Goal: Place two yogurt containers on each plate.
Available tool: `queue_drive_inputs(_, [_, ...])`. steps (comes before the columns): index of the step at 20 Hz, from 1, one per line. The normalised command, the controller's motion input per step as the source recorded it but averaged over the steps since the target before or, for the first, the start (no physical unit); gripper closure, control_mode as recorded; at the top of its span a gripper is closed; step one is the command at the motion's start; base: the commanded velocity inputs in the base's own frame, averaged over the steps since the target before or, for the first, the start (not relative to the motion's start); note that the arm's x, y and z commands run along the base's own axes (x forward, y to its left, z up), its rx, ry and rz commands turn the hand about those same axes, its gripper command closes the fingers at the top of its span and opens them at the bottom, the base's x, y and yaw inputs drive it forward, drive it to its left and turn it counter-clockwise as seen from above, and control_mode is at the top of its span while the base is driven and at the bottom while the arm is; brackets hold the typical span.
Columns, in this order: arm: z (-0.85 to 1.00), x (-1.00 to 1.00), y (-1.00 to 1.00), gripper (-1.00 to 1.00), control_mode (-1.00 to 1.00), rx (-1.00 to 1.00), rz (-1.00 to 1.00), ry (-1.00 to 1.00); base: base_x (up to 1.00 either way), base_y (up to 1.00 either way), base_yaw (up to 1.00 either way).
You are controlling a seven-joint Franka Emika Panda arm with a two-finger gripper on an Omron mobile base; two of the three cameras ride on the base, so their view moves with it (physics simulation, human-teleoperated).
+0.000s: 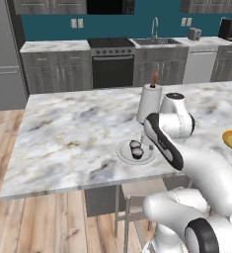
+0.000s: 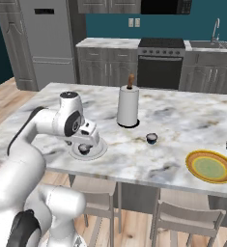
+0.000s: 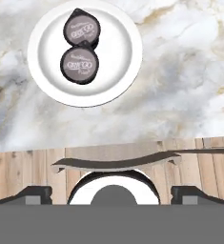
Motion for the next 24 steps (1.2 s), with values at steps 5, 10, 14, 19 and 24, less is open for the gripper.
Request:
queue_drive_inputs(5, [0.36,-0.73,0.0,-1.0,-1.0,0.0,0.0,-0.06,0.0,0.0,0.0])
queue_drive_inputs(10, [0.0,-0.26,0.28,-1.0,-1.0,0.0,0.0,-0.31,0.0,0.0,0.0])
queue_drive_inputs(14, [0.0,-0.01,0.12,-1.0,-1.0,0.0,0.0,-0.4,0.0,0.0,0.0])
queue_drive_inputs(19, [-0.04,0.0,-0.08,-1.0,1.0,-0.03,0.0,-0.14,0.0,-0.31,0.0])
queue_drive_inputs(24, [0.0,0.0,0.0,-1.0,1.0,0.0,0.0,0.0,-0.06,-1.0,0.0])
